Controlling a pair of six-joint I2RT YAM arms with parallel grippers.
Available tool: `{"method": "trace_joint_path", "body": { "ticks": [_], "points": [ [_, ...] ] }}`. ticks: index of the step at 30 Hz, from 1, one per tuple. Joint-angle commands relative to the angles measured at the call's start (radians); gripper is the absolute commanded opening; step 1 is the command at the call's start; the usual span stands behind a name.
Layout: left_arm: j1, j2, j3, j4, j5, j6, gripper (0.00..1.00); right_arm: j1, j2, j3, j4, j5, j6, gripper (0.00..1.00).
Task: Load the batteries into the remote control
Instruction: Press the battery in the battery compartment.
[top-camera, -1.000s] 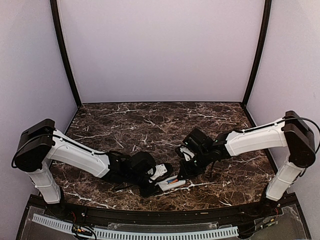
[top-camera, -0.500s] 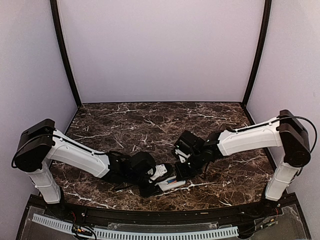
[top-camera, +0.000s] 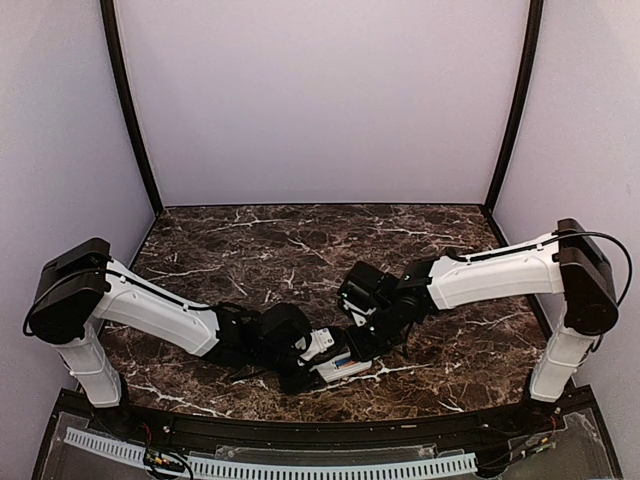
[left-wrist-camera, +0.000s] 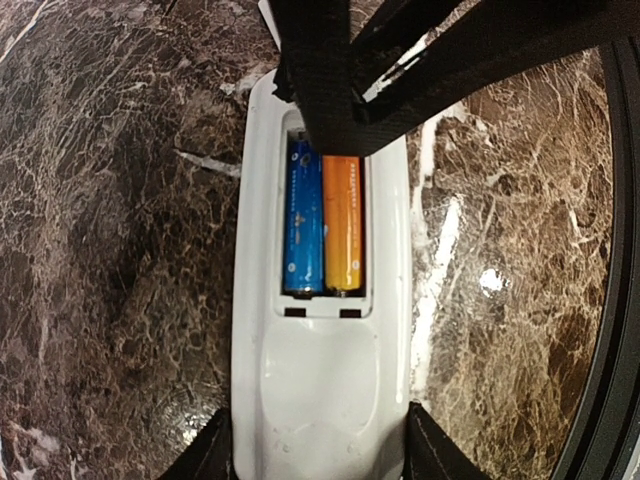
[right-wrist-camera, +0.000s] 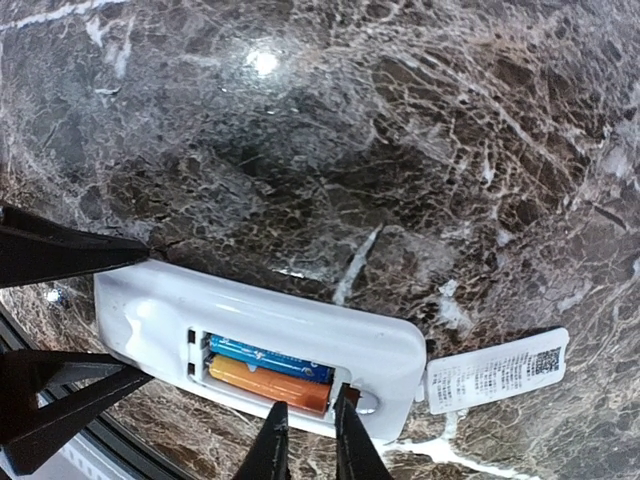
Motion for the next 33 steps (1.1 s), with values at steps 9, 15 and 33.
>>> {"method": "trace_joint_path", "body": {
  "ticks": [9, 15, 33],
  "points": [
    [-0.006, 0.044, -0.037, -0.096, 0.035, -0.01, 0.31, -0.069, -0.051, -0.061, 0.156, -0.225, 0.006, 0.0],
    [-0.006, 0.044, -0.037, -0.098, 0.035, -0.008, 0.32, -0.079, -0.014, -0.07, 0.173, -0.243, 0.004, 0.0],
    [-0.006, 0.045, -0.034, -0.102, 0.034, -0.004, 0.31, -0.089, 0.028, -0.094, 0.121, -0.191, -0.033, 0.0]
  ]
}}
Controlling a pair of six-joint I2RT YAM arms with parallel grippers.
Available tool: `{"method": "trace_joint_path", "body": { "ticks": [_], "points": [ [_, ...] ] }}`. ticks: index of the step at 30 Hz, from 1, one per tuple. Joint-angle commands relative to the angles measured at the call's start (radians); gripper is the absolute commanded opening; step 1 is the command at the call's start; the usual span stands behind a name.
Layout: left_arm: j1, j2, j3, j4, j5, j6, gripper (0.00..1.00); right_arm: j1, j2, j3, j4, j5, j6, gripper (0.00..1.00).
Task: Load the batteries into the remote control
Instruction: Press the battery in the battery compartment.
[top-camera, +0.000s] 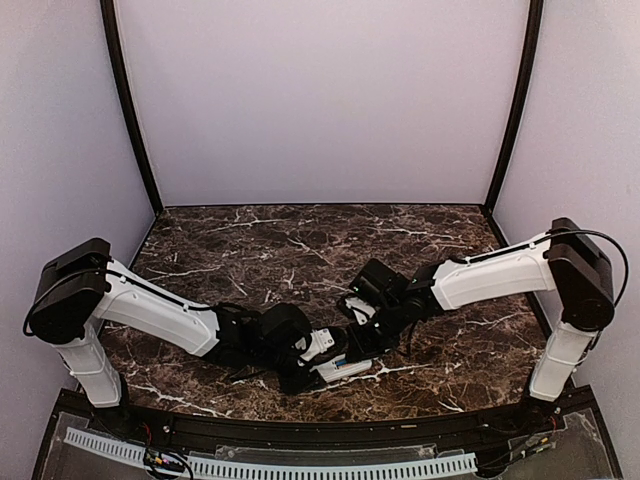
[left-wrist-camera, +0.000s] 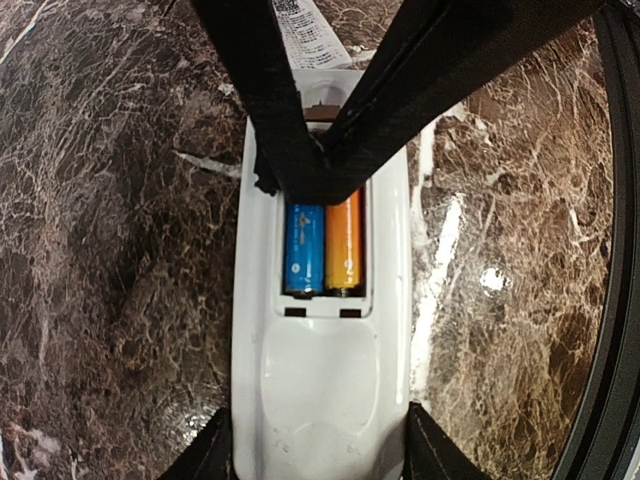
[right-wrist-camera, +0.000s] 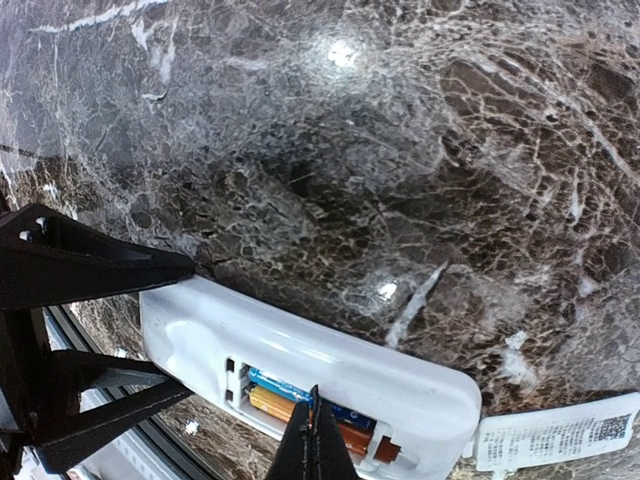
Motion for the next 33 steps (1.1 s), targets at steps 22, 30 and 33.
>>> {"method": "trace_joint_path", "body": {
  "ticks": [22, 30, 33],
  "points": [
    [-0.006, 0.03, -0.019, -0.138, -0.004, 0.01, 0.35, -0.023, -0.064, 0.038, 0.064, -0.169, -0.028, 0.0],
    [-0.006, 0.03, -0.019, -0.139, -0.008, 0.012, 0.35, -0.006, 0.054, 0.015, 0.064, -0.168, -0.021, 0.0],
    [-0.006, 0.03, -0.021, -0.137, -0.009, 0.012, 0.35, -0.006, 0.051, -0.01, 0.053, -0.144, -0.013, 0.0]
  ]
}}
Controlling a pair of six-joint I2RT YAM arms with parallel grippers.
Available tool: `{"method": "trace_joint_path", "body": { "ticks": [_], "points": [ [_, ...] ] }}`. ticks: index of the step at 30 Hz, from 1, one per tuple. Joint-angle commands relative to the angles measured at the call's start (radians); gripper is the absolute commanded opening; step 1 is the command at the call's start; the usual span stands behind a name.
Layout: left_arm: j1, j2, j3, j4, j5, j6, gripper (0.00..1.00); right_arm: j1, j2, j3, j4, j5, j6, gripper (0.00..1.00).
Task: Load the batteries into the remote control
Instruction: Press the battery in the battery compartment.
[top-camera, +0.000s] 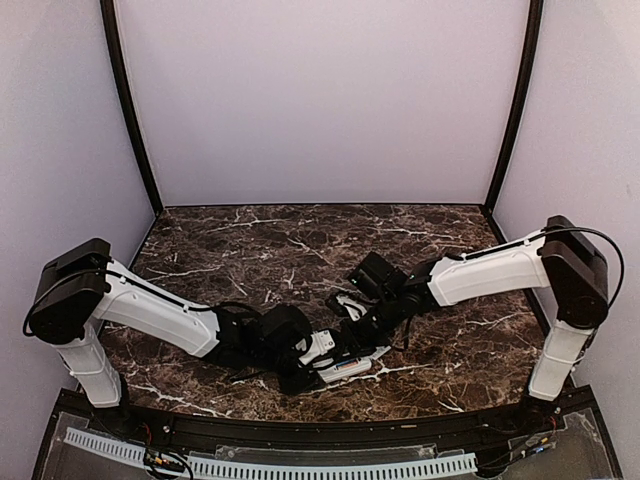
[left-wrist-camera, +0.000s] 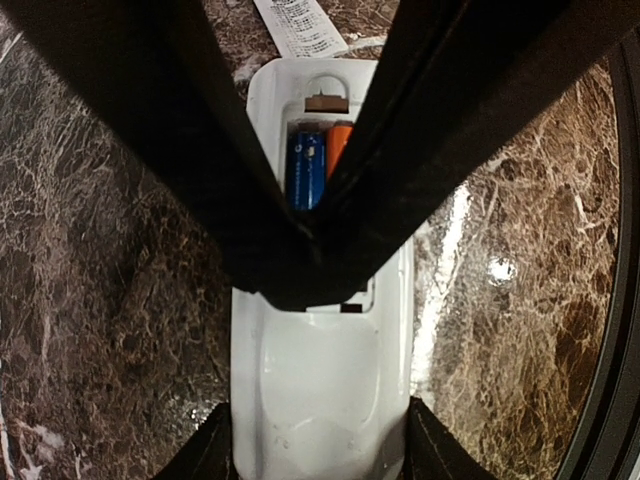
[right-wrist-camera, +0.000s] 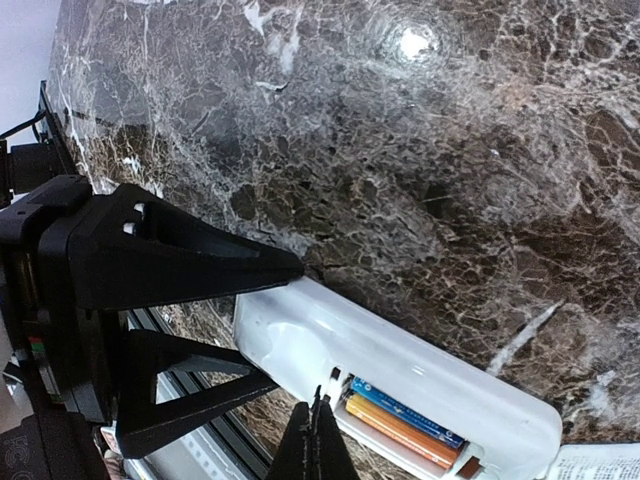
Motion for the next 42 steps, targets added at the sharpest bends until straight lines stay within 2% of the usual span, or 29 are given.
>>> {"method": "trace_joint_path", "body": {
  "ticks": [1, 6, 11, 15, 17, 18, 21, 32, 42],
  "points": [
    [-0.004, 0.031, -0.023, -0.127, 0.01, -0.009, 0.35, 0.012, 0.022, -0.043, -0.015, 0.052, 0.016, 0.0],
    [-0.004, 0.031, -0.025, -0.121, 0.01, -0.008, 0.35, 0.01, 0.018, -0.064, -0.02, 0.066, 0.022, 0.0],
    [-0.004, 0.029, -0.025, -0.123, 0.007, -0.01, 0.35, -0.018, -0.044, -0.086, 0.06, -0.019, 0.043, 0.0],
    [-0.004, 0.029, -0.024, -0.123, 0.001, -0.008, 0.36, -0.026, -0.033, -0.055, 0.01, 0.02, 0.021, 0.0],
    [-0.004, 0.027, -0.023, -0.126, -0.006, -0.008, 0.4, -0.025, -0.02, -0.062, 0.024, 0.001, 0.023, 0.0],
    [-0.004, 0.024, -0.024, -0.127, -0.011, -0.008, 0.48, -0.026, -0.018, -0.068, 0.036, -0.008, 0.028, 0.0],
    [-0.004, 0.011, -0.032, -0.121, -0.015, -0.007, 0.6, -0.025, -0.012, -0.068, 0.043, 0.001, 0.031, 0.0],
    [-0.004, -0.07, -0.054, -0.105, -0.01, -0.013, 0.73, 0.002, 0.056, -0.037, 0.021, 0.005, 0.016, 0.0],
    [0.001, -0.239, -0.076, -0.116, -0.027, -0.024, 0.77, 0.015, 0.097, -0.042, -0.139, 0.18, -0.013, 0.0]
  ]
}}
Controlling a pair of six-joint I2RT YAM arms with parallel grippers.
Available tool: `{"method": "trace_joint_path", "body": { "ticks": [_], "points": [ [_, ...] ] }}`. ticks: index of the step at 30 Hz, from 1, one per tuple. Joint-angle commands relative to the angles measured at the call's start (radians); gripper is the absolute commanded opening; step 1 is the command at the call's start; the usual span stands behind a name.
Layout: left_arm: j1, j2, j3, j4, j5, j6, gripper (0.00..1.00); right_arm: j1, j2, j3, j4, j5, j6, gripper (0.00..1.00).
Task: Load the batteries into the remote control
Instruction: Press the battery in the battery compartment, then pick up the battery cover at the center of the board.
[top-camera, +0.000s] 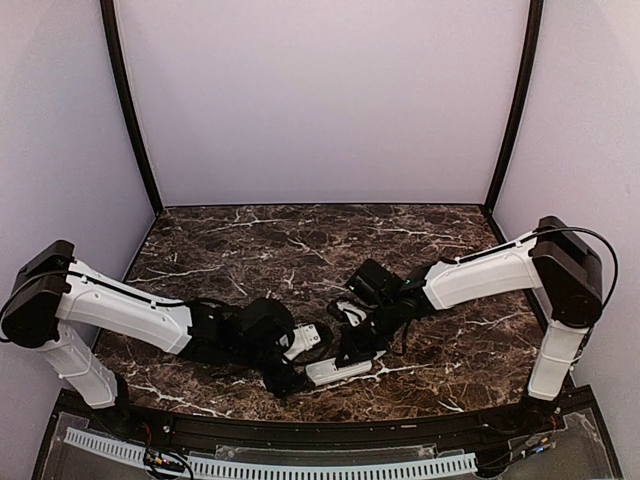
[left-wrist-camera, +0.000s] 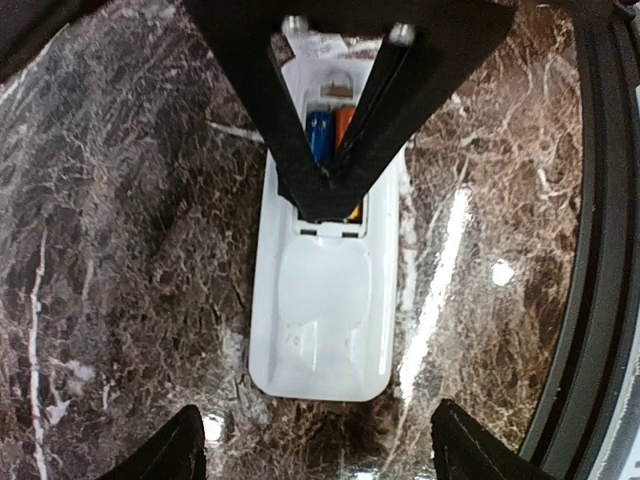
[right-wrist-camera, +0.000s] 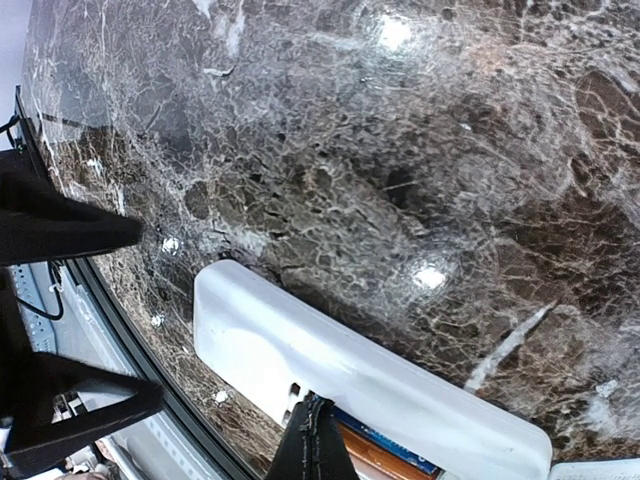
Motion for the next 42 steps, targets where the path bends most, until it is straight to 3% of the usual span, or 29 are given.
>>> {"method": "trace_joint_path", "body": {
  "ticks": [1, 8, 14, 17, 21, 24, 27, 31, 35, 42],
  "points": [
    [0.011, -0.12, -0.025, -0.03, -0.009, -0.021, 0.78, 0.015, 0.064, -0.029, -0.155, 0.158, -0.029, 0.0],
    [0.075, -0.255, -0.051, -0.007, -0.009, -0.056, 0.81, 0.013, -0.065, 0.078, -0.101, 0.038, -0.067, 0.02],
    [0.107, -0.304, -0.046, -0.024, -0.036, -0.073, 0.82, -0.037, -0.182, 0.192, -0.224, 0.094, -0.2, 0.21],
    [0.114, -0.324, -0.03, -0.059, -0.059, -0.077, 0.82, -0.119, -0.221, 0.2, -0.318, 0.065, -0.423, 0.43],
    [0.127, -0.36, -0.012, -0.072, -0.066, -0.076, 0.84, -0.188, -0.228, 0.279, -0.394, 0.152, -0.871, 0.58],
    [0.131, -0.384, 0.001, -0.091, -0.09, -0.077, 0.85, -0.188, -0.225, 0.282, -0.401, 0.113, -1.165, 0.69],
    [0.132, -0.409, 0.002, -0.128, -0.104, -0.077, 0.85, -0.182, -0.205, 0.247, -0.413, 0.087, -1.385, 0.98],
    [0.132, -0.442, -0.017, -0.135, -0.123, -0.059, 0.85, -0.156, -0.146, 0.226, -0.474, 0.129, -1.538, 0.99],
    [0.132, -0.445, -0.017, -0.128, -0.11, -0.054, 0.86, -0.126, -0.105, 0.175, -0.497, 0.169, -1.582, 0.98],
    [0.132, -0.424, -0.005, -0.135, -0.1, -0.043, 0.85, -0.085, -0.035, 0.083, -0.395, 0.203, -1.579, 0.88]
  ]
}}
